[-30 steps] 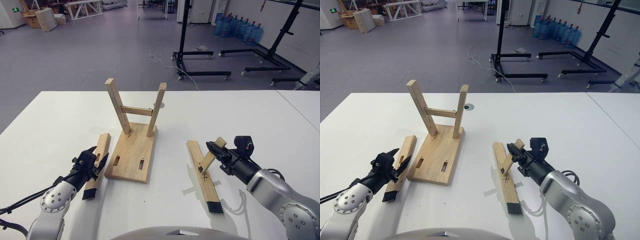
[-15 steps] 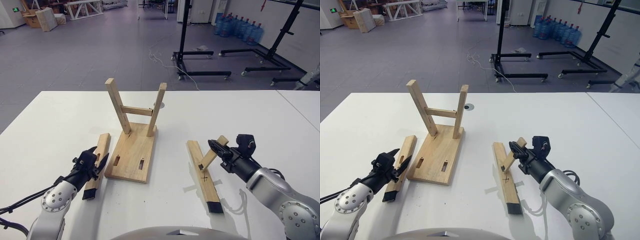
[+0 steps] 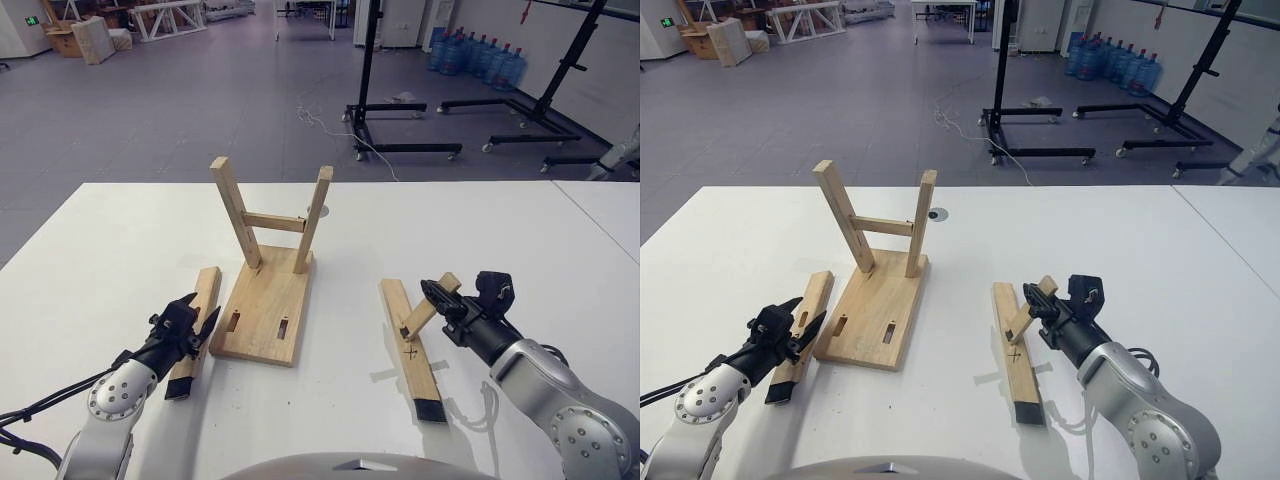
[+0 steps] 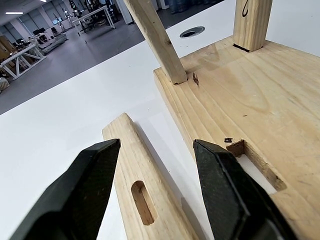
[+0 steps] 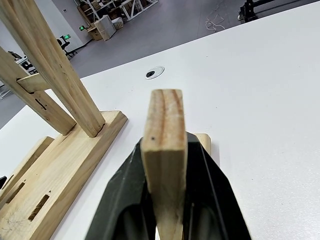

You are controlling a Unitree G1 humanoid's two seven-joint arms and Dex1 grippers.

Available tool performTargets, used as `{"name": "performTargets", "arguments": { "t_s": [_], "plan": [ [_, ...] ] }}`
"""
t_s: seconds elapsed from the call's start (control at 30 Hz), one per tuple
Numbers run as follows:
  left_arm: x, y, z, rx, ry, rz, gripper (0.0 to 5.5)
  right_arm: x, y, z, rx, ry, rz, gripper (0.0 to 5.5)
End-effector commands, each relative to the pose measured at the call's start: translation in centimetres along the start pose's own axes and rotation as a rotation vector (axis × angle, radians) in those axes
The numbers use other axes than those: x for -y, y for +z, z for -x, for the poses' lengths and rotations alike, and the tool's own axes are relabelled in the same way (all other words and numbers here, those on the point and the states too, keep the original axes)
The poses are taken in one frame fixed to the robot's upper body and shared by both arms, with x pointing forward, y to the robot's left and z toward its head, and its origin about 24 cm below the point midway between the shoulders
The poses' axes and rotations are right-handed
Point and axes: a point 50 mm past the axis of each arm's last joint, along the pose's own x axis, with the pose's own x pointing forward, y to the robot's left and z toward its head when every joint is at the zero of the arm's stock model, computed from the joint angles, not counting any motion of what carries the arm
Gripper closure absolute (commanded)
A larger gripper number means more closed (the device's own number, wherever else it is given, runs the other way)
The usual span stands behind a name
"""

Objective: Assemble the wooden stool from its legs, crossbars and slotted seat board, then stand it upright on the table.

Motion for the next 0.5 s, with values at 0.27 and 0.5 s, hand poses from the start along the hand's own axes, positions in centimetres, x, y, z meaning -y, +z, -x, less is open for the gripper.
{"name": "performTargets", "arguments": {
  "t_s": [0.27,0.5],
  "plan": [
    [0.01,-0.13,0.23,-0.008,0.009,-0.018,2.83,1.34,-0.06,0.40,0.010,-0.053,-0.114,5.11],
    [0.10,-0.10,0.35,-0.010,0.018,-0.015,2.83,1.95,0.38,0.70,0.050,-0.085,-0.140,5.11]
  ]
}}
